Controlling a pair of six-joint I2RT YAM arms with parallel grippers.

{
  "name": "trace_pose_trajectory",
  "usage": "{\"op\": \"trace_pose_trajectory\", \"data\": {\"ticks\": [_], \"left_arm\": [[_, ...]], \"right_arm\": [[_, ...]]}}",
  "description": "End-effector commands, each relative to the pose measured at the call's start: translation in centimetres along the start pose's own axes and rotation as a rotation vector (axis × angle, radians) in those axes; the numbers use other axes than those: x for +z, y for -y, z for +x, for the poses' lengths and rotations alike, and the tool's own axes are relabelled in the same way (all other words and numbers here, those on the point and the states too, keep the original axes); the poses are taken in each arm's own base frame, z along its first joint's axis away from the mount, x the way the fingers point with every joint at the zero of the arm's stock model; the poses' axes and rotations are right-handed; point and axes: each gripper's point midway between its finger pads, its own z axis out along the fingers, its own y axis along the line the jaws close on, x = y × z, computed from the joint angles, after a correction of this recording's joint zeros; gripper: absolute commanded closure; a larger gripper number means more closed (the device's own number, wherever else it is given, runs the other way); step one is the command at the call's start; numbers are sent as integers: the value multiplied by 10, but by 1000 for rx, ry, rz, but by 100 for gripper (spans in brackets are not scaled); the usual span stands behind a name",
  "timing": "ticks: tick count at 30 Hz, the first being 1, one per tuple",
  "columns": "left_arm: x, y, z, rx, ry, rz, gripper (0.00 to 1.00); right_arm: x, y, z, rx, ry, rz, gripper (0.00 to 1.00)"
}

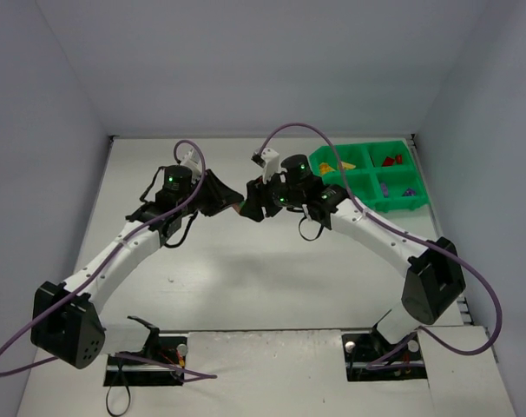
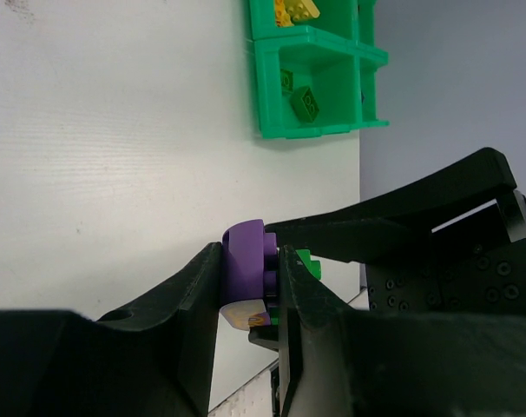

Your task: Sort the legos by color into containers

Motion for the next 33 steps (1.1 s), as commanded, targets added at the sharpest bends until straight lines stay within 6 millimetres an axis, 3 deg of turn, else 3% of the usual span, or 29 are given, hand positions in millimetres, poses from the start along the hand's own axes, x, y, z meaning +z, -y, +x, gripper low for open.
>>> {"op": "trace_pose_trajectory", "data": {"ticks": [1, 14, 17, 20, 21, 22, 27, 33], "left_arm": [[-17, 38, -23, 59, 74, 94, 100], [-14, 35, -24, 70, 71, 84, 100], [-15, 36, -24, 74, 73, 86, 100], [-16, 33, -22, 78, 70, 77, 100], [-16, 32, -23, 78, 72, 74, 100], [-16, 30, -21, 78, 68, 69, 100], [-13, 12, -15, 82, 66, 24, 100], [-10, -4, -4, 86, 43, -3, 100]], "right_arm": [[-7, -11, -38, -64, 99, -11, 50], [-11, -15, -45, -73, 114, -20, 52], [-9, -15, -44, -72, 109, -23, 62], [-10, -15, -45, -73, 112, -21, 82], [-11, -15, -46, -74, 115, -18, 95], [-14, -15, -48, -79, 124, -13, 100], [-27, -1, -52, -82, 140, 23, 100], [-61, 34, -65, -56, 192, 88, 100]]}}
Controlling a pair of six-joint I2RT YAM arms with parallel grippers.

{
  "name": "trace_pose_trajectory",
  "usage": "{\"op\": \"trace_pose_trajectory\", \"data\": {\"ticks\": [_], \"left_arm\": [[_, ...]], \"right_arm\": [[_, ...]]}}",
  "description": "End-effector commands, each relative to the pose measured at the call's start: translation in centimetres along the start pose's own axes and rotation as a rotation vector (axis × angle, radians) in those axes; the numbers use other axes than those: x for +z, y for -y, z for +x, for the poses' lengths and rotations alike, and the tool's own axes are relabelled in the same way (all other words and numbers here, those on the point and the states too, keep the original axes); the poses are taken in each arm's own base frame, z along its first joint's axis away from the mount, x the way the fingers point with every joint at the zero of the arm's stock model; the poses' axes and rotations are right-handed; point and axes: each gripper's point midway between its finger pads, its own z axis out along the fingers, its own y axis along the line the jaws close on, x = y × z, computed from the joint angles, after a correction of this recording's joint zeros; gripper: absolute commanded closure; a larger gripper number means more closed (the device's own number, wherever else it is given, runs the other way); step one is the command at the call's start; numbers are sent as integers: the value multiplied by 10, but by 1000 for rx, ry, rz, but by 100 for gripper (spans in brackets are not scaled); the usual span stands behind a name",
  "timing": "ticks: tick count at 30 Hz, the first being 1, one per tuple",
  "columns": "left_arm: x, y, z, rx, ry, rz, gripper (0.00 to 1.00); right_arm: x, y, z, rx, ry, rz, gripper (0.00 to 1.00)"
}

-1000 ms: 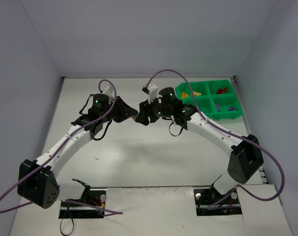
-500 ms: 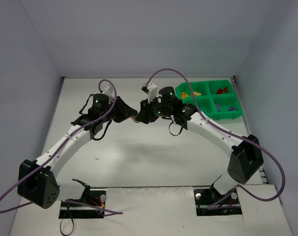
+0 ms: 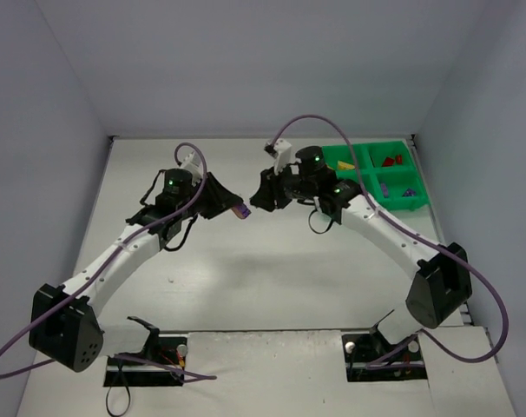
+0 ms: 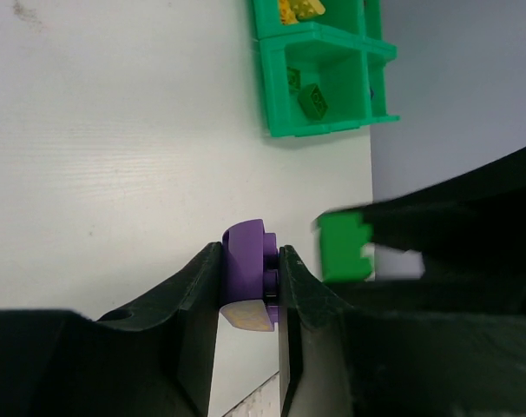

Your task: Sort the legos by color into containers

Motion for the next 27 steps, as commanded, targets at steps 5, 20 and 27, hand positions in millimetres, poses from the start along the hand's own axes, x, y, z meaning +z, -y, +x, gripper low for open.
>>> {"op": "trace_pose_trajectory", "data": {"ticks": [5, 20, 27], "left_arm": [[-11, -23, 4, 90, 3, -82, 100], [-31, -5, 4, 75, 15, -26, 100], [-36, 7, 3, 69, 15, 14, 100]], "right_arm": [[-76, 64, -64, -2, 211, 168, 100], [-149, 259, 27, 318, 74, 937, 100], [-131, 301, 50, 369, 10, 1009, 98]]}}
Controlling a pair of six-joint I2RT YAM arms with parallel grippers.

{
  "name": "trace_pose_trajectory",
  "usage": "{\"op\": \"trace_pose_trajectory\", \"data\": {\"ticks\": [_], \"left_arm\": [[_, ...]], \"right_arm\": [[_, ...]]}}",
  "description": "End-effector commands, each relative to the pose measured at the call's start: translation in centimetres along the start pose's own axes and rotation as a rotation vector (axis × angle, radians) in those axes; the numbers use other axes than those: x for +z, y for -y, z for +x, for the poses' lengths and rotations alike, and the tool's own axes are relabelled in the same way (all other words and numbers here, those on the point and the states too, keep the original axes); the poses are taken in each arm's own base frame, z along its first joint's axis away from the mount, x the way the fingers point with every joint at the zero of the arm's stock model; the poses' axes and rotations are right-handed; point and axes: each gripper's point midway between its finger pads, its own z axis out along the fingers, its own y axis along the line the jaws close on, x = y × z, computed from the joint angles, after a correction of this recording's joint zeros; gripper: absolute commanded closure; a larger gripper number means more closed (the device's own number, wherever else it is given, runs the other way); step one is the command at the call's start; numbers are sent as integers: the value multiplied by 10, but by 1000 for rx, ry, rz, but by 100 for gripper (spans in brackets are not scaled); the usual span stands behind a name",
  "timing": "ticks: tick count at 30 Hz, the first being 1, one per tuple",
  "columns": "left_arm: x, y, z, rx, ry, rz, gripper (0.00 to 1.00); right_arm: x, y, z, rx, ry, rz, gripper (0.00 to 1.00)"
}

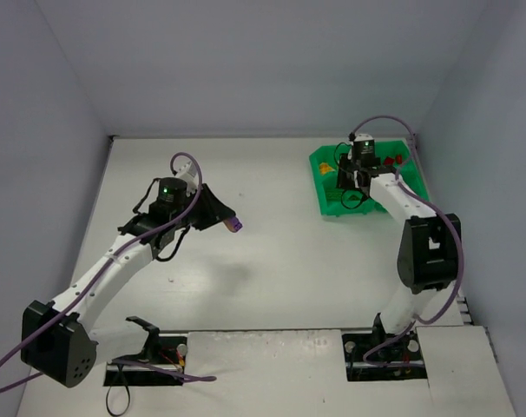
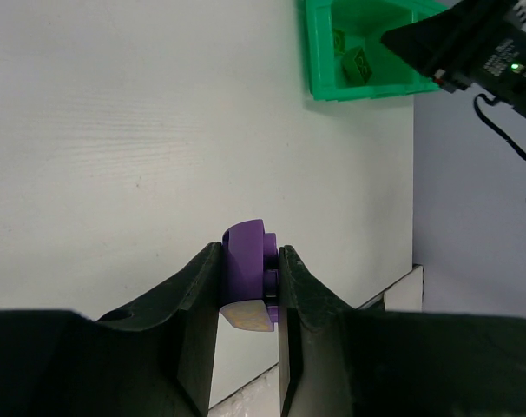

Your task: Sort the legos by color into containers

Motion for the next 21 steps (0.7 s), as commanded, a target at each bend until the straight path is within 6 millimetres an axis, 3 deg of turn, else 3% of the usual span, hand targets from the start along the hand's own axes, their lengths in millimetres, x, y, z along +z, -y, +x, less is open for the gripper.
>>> {"op": "trace_pose_trajectory", "data": {"ticks": [1, 3, 4, 6, 9, 12, 16, 20, 21], "left_arm": [[-16, 34, -23, 19, 70, 102, 100], [-18, 37, -23, 21, 70, 111, 100], [-19, 38, -24, 20, 74, 113, 100], [-20, 39, -24, 17, 76, 118, 100], [-21, 42, -26, 16, 81, 127, 100], [-22, 49, -29, 21, 83, 148, 100], [-21, 57, -35, 24, 86, 170, 100], [-17, 66, -41, 16, 77, 188, 100], [-18, 72, -45, 17, 83, 199, 100]], "right_arm": [[3, 4, -28, 29, 78, 49, 94], [10, 4, -25, 34, 61, 45, 84], [12, 4, -22, 34, 53, 46, 63], [14, 5, -15, 33, 37, 48, 42], [1, -2, -23, 29, 74, 14, 29], [-28, -23, -42, -10, 142, -82, 18], [-77, -54, -57, -51, 218, -255, 17], [-127, -108, -56, -155, 273, -506, 21], [-144, -131, -51, -195, 281, -593, 21]]}}
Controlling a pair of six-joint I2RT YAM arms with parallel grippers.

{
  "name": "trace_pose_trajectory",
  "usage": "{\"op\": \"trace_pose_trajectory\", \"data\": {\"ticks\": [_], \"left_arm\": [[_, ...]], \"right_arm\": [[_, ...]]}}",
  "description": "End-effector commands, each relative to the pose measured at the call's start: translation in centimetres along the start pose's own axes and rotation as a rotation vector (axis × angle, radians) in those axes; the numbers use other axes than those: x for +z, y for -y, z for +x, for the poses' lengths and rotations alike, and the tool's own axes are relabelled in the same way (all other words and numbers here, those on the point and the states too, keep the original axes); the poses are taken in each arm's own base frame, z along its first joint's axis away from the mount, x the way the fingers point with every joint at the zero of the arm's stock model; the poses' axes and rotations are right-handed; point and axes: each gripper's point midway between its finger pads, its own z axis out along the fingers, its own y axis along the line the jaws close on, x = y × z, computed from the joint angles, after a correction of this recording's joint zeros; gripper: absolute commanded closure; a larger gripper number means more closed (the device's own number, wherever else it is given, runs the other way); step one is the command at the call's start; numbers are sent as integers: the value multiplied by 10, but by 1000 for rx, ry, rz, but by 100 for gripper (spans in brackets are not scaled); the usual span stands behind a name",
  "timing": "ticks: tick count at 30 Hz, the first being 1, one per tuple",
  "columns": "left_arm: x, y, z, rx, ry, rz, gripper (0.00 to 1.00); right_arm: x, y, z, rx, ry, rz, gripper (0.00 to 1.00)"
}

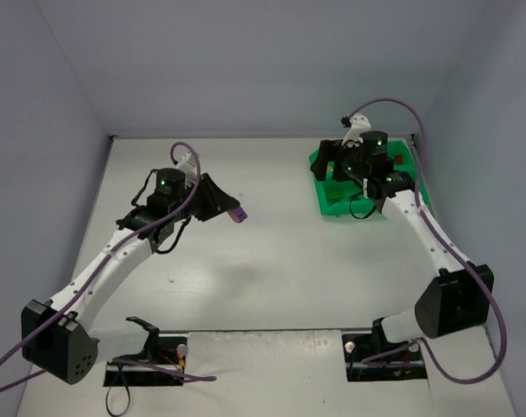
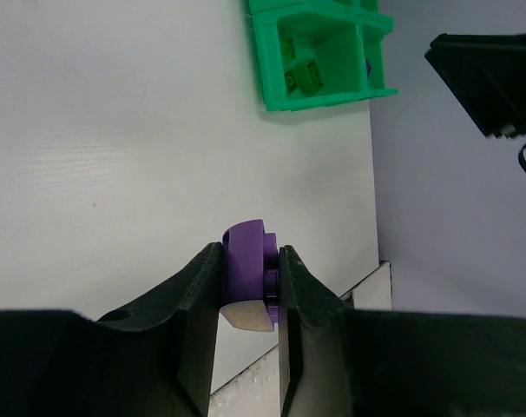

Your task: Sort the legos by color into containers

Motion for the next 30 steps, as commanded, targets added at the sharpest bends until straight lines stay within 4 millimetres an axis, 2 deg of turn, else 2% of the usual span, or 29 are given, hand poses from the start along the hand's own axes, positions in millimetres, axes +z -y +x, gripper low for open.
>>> {"op": "trace_pose_trajectory", "data": {"ticks": [1, 3, 5, 8, 9, 17, 21, 28, 30], "left_arm": [[-7, 47, -33, 28, 72, 126, 100], [-4, 49, -34, 16, 61, 131, 100], [-3, 56, -38, 4, 56, 143, 100], [-2, 63, -42, -15, 54, 157, 100], [-3, 64, -43, -19, 55, 159, 100], [-4, 76, -48, -37, 39, 176, 100], [-4, 76, -46, -42, 28, 170, 100], [-3, 68, -44, -44, 25, 142, 100], [-1, 65, -41, -51, 19, 137, 100]], "right_arm": [[-34, -86, -16, -117, 76, -326, 21], [-44, -116, -12, -138, 71, -412, 17], [-56, -136, -11, -141, 71, -496, 10], [-66, -165, -2, -162, 48, -595, 10], [-67, -167, -3, -164, 48, -605, 10], [-70, -216, 20, -214, -11, -712, 13], [-61, -233, 30, -236, -40, -730, 14], [-62, -258, 22, -280, -17, -764, 26], [-60, -263, 22, -285, -17, -770, 32]]}}
